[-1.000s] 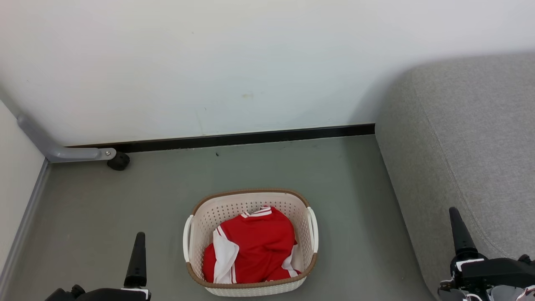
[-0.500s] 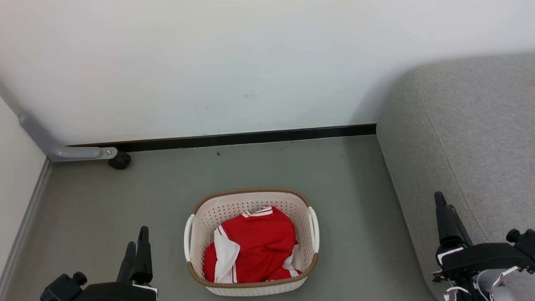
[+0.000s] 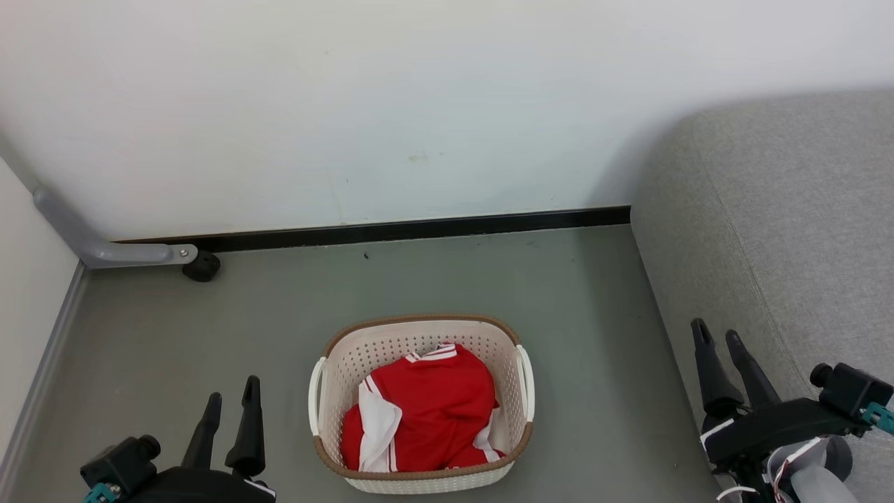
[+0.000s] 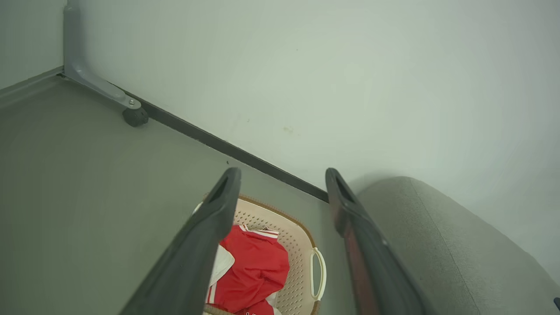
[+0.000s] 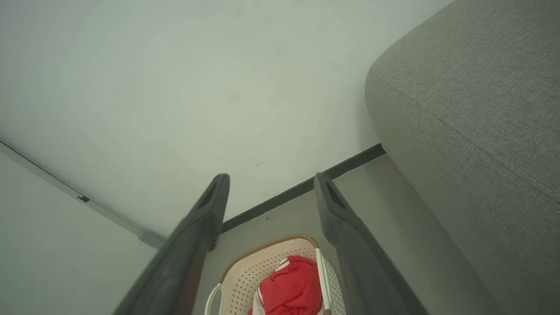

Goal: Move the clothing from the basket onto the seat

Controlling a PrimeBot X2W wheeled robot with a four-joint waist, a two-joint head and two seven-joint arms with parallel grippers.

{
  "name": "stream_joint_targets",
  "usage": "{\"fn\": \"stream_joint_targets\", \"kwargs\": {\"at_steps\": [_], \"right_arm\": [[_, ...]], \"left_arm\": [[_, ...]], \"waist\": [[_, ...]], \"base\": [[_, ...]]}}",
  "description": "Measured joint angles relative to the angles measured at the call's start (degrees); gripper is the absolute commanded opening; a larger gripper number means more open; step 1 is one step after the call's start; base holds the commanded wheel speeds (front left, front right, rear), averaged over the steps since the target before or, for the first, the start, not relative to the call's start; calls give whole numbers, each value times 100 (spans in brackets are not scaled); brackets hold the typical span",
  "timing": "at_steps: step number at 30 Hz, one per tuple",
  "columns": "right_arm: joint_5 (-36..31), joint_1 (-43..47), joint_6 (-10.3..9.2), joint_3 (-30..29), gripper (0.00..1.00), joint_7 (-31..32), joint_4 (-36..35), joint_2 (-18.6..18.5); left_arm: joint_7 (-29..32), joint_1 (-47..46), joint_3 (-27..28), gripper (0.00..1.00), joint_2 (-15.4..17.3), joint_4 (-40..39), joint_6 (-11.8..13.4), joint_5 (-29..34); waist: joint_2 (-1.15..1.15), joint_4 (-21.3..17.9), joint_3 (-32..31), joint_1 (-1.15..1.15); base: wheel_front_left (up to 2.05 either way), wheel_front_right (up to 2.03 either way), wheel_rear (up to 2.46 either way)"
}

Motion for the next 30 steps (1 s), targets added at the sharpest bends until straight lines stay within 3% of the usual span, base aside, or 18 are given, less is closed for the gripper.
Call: {"fn": "stream_joint_targets", "kwargs": {"at_steps": [14,30], "right_arm": [[-1477,-104,1,539,100,-308,400,-219],[-2815,-249,7,844,100,-614,666,-314]], "left_arm": [[-309,-1,-196,100,149,113,-7,1523],[-637,-4,-307,100,213,200,-49,2776]], "waist": [[0,-11,-23,0],[0,-28,-37,0]], "base": [[0,0,0],[0,0,0]]}}
